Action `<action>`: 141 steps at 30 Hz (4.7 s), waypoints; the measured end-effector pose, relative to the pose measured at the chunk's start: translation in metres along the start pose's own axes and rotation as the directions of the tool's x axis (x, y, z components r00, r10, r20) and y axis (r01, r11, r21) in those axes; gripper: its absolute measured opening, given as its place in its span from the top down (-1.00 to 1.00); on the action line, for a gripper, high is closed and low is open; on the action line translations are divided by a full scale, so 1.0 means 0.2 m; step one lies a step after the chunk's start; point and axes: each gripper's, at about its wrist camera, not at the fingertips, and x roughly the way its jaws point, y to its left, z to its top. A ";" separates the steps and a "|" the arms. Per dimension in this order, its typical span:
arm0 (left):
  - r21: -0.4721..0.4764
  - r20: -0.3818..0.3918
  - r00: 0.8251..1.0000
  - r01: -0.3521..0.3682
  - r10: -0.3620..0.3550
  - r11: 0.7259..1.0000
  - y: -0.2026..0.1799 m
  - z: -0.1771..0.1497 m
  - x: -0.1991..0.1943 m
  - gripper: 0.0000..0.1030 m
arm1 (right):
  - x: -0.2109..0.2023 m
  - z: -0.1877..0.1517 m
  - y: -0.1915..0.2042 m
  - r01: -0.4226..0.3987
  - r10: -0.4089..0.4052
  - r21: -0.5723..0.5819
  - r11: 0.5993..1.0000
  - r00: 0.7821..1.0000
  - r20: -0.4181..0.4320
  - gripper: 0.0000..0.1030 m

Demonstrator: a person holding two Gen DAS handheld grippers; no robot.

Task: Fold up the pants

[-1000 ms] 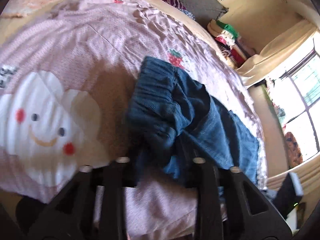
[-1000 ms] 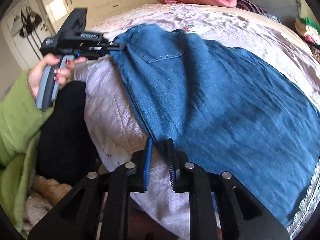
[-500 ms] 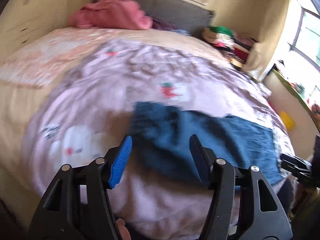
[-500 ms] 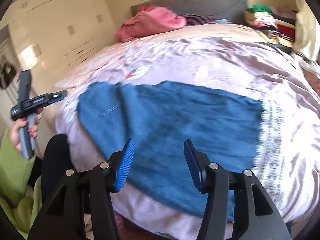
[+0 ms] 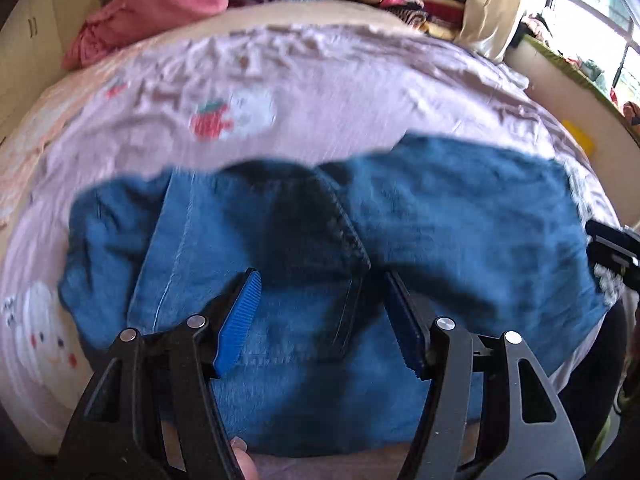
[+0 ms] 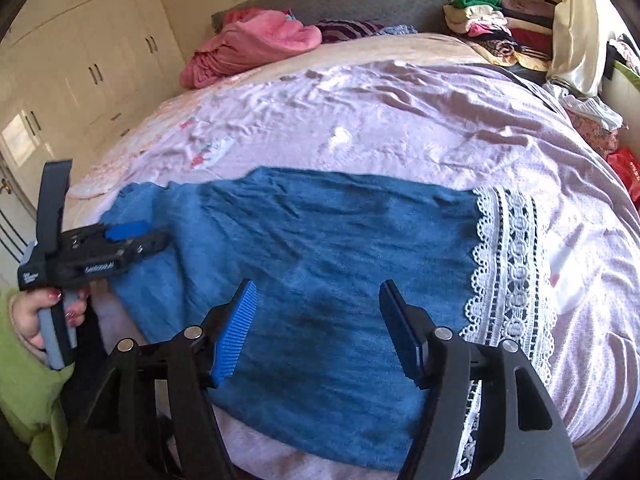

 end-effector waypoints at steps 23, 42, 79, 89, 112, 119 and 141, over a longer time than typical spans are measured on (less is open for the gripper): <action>0.010 0.161 0.970 0.183 -0.182 0.983 -0.09 0.25 -0.26 -0.28 | -0.19 0.13 -0.57 -0.010 -0.010 0.196 0.981 0.994 0.105 -0.39; -0.027 -0.099 0.973 0.207 -0.209 0.978 -0.27 0.53 0.43 0.32 | 0.23 0.25 -0.85 -0.168 0.179 0.236 0.957 0.983 -0.027 0.31; 0.064 0.021 0.999 0.047 -0.048 0.997 -0.38 0.66 0.56 0.85 | 0.35 0.50 -0.81 0.100 -0.098 0.065 0.993 0.995 -0.036 0.07; 0.068 0.075 0.994 0.070 -0.075 0.995 -0.45 0.64 0.32 0.44 | 0.05 0.46 -0.72 0.146 -0.149 0.060 0.987 0.987 0.062 -0.38; 0.101 0.096 0.991 0.087 -0.096 0.991 -0.55 0.37 0.04 -0.06 | -0.20 0.05 -0.27 0.105 -0.103 -0.026 0.994 0.991 0.082 -0.57; 0.125 0.050 0.993 0.097 -0.104 0.987 -0.57 0.25 0.09 -0.17 | -0.13 -0.06 -0.26 0.076 -0.075 -0.002 0.997 0.997 0.019 -0.57; 0.165 0.031 0.992 0.116 -0.122 0.980 -0.59 0.16 0.03 -0.35 | -0.32 -0.17 -0.45 0.064 -0.079 0.162 0.985 0.993 0.091 -0.58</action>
